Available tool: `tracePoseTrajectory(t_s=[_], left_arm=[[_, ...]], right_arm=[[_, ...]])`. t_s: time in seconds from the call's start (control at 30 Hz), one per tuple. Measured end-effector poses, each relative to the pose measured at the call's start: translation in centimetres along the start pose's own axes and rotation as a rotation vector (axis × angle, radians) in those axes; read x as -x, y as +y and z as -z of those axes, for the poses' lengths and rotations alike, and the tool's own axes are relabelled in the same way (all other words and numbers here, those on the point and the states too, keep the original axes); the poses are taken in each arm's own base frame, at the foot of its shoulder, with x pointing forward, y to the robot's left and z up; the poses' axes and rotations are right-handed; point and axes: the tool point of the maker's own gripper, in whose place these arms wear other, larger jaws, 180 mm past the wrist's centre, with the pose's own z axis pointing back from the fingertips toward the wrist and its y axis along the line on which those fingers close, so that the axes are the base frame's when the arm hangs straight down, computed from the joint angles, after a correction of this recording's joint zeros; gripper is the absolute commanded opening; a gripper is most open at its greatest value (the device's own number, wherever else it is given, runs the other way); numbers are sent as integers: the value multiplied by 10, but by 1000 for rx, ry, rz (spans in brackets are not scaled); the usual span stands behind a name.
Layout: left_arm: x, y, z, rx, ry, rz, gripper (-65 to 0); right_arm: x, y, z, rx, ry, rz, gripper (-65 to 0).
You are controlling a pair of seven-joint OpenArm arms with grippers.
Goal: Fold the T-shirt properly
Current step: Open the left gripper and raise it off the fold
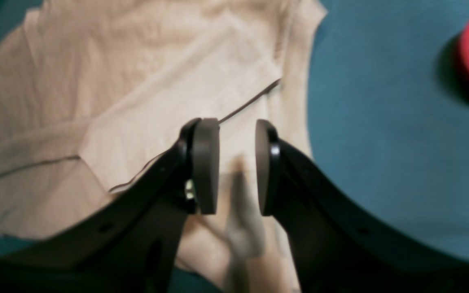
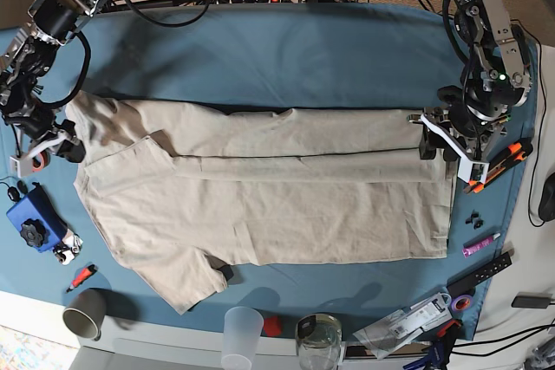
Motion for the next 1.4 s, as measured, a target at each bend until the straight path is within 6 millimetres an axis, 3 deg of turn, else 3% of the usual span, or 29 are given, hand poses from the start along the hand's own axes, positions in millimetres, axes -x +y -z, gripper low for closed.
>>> tracePoseTrajectory(t_s=[0.13, 0.33, 0.53, 0.8, 1.0, 1.17, 1.3, 1.4], left_arm=[[4, -11, -1, 62, 15, 12, -388], [3, -27, -5, 141, 1, 3, -388], [-8, -32, -22, 117, -39, 69, -388], [4, -10, -47, 3, -3, 184, -388], [13, 12, -53, -79, 41, 204, -388], [14, 15, -55, -84, 43, 193, -388], [14, 15, -55, -84, 42, 193, -388], [14, 15, -55, -84, 42, 193, -388]], right_arm=[[10, -4, -1, 12, 25, -2, -491], [54, -20, -10, 51, 107, 19, -491], [65, -32, -15, 106, 134, 14, -491], [71, -38, -18, 140, 180, 31, -491], [69, -38, -21, 151, 186, 13, -491], [51, -36, -31, 188, 151, -46, -491], [34, -50, -43, 278, 97, -68, -491], [42, -66, -50, 355, 137, -74, -491]])
